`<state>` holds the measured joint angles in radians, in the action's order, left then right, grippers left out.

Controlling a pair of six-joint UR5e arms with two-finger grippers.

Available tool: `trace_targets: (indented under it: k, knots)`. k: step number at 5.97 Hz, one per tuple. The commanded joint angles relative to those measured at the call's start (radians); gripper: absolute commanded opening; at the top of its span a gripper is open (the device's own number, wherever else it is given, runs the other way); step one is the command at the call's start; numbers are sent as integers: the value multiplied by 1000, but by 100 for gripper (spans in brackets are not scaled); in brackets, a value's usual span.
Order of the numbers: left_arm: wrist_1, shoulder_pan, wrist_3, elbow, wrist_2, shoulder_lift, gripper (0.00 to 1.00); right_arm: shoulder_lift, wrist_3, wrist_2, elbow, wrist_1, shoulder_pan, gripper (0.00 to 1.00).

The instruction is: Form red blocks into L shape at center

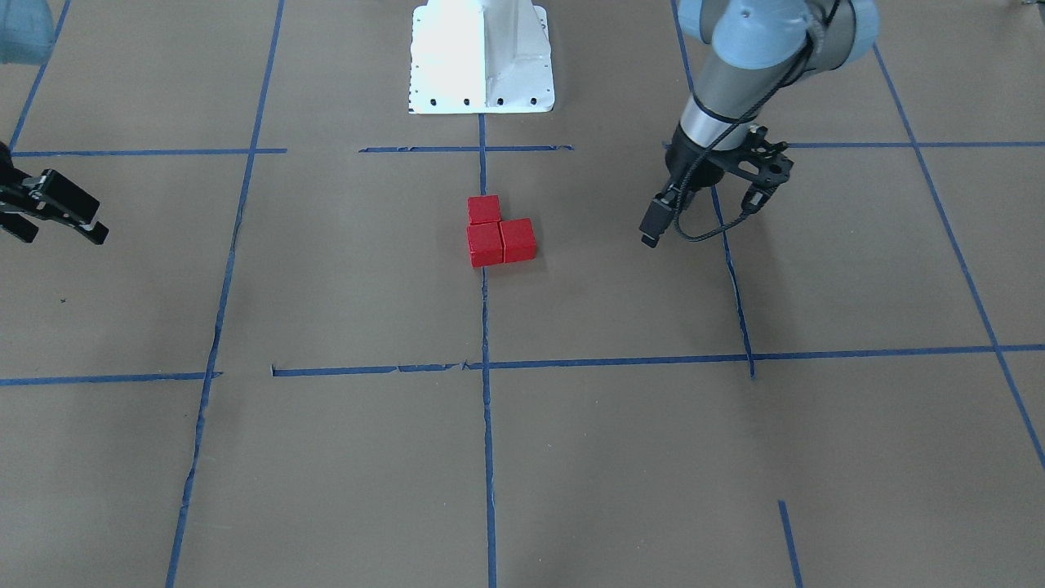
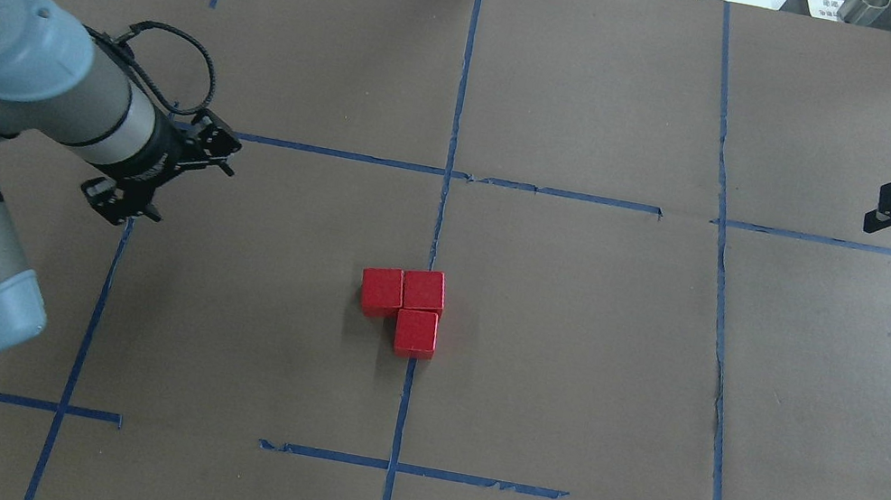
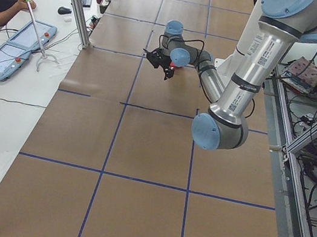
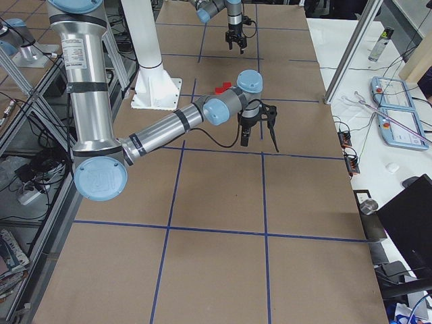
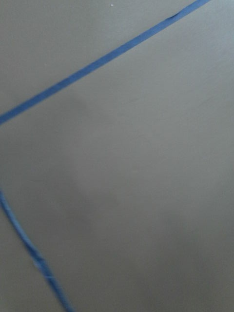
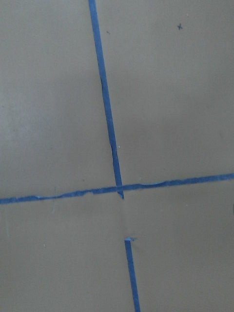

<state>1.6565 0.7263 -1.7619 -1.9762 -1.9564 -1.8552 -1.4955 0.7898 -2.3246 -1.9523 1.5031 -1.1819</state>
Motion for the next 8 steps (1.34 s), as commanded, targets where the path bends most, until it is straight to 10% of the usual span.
trace_targets:
  k: [1, 3, 5, 8]
  knots:
    - [5, 155, 506, -36, -126, 172, 100, -34, -209, -74, 93, 14, -132, 100]
    - [-12, 401, 1047, -12, -270, 295, 100, -126, -477, -78, 123, 60, -226, 100]
    - [-15, 652, 1633, 243, -383, 321, 100, -169, -583, -130, 159, 78, -312, 100]
    - [-35, 771, 1737, 278, -383, 324, 100, -199, -621, -90, 164, 65, -314, 100]
